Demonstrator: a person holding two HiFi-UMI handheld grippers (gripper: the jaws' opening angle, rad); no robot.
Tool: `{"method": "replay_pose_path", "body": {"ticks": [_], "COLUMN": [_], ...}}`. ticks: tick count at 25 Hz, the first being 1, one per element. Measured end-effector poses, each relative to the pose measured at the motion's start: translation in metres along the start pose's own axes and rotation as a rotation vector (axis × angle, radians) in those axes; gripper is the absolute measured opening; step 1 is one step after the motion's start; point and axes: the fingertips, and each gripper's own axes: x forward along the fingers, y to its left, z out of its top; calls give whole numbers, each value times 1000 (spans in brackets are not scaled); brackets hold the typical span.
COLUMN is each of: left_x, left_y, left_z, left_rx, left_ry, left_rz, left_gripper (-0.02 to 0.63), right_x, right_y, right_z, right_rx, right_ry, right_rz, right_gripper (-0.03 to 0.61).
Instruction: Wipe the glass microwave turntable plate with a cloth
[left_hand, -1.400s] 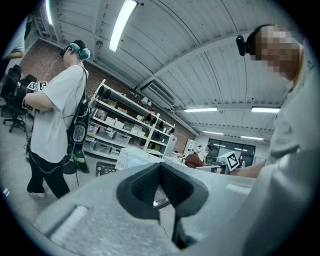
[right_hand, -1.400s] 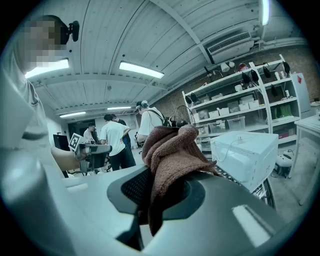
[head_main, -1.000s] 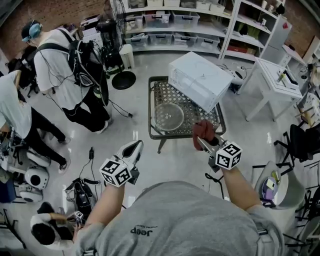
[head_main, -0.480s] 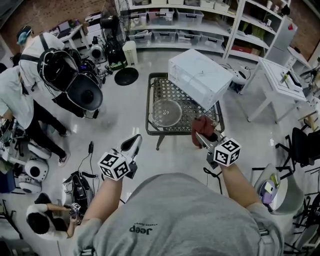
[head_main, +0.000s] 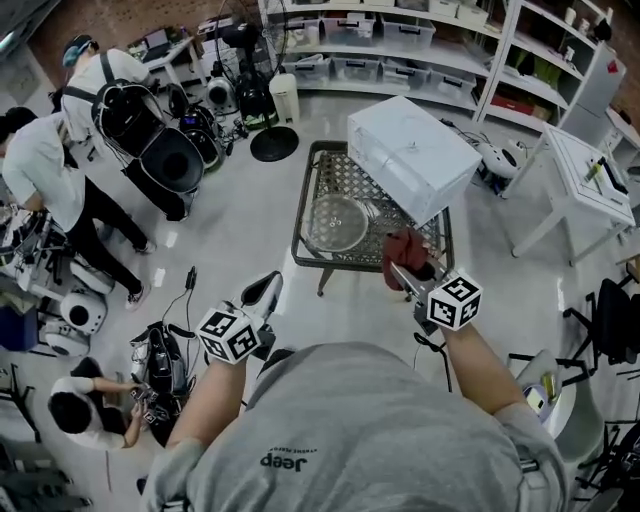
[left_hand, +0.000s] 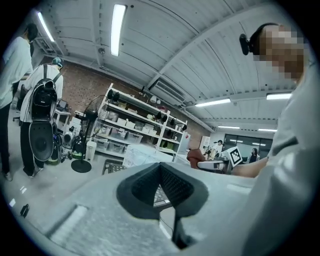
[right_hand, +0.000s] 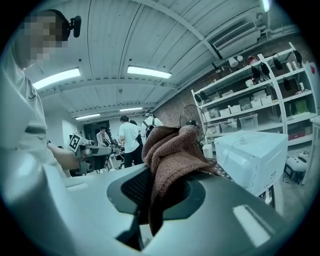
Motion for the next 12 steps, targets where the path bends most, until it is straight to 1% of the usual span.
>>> {"method": "replay_pose_path", "body": {"ticks": [3, 6, 9, 12], "left_x": [9, 23, 47, 79], "left_y": [12, 30, 59, 95], "left_z": [-3, -1, 9, 18], "left_rx": [-7, -15, -19, -23], "left_ry": [16, 27, 34, 35], "left_rz": [9, -3, -44, -111], "left_gripper": [0, 0, 0, 0], "right_x": [12, 30, 56, 88], "right_y": [-11, -18, -30, -47], "right_z": [-3, 1, 11, 20], "right_rx": [19, 24, 19, 13], "right_ry": [2, 6, 3, 8], "right_rz": [8, 6, -18, -64], "right_gripper": [63, 63, 63, 63]}}
